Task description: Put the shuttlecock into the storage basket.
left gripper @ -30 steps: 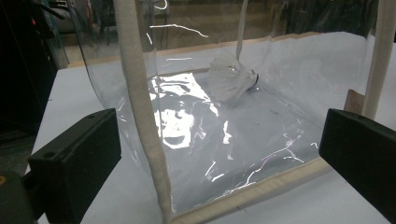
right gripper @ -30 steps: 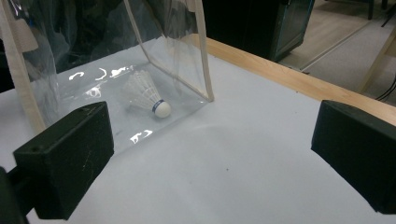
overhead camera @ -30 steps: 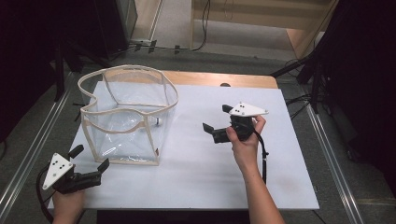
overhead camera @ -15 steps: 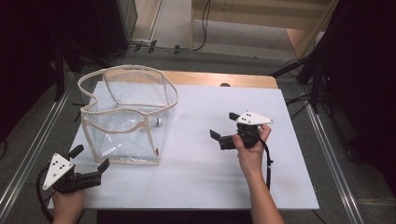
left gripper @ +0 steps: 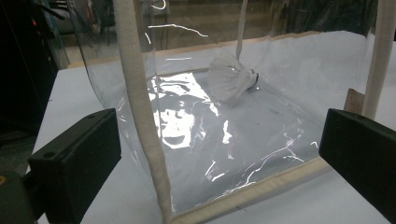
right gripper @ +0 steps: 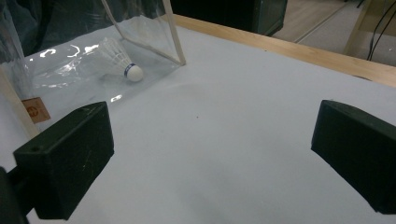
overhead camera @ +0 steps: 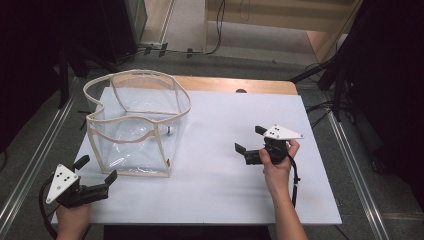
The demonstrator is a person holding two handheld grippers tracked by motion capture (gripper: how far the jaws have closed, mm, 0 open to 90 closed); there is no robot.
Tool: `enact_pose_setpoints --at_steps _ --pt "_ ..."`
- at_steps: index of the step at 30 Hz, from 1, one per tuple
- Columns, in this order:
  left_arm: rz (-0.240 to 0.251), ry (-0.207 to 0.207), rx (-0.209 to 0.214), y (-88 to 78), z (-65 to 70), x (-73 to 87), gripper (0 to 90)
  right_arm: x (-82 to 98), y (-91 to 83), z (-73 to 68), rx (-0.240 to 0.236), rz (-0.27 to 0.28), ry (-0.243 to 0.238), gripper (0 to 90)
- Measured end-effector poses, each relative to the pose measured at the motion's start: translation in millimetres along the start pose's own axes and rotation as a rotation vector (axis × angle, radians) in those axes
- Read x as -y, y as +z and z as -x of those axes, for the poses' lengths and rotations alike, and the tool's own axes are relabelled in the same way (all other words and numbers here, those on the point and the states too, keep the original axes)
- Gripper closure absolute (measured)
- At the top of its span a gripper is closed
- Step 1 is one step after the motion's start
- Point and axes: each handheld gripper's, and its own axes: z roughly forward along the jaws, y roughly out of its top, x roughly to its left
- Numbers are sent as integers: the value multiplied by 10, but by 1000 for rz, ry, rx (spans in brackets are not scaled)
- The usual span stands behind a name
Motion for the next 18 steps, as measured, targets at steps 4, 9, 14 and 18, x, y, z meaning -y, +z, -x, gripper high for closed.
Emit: enact_pose_setpoints --at_steps 4,9,14,18 --pt "1 0 0 0 -1 1 0 73 -25 21 8 -12 10 0" --pt "0 1 -2 -1 1 0 0 161 -72 57 18 -16 20 0" --pt "0 2 -2 -1 3 0 0 240 -138 91 29 -15 36 0" --pt "1 2 -3 -2 5 1 0 304 -192 124 39 -17 45 0"
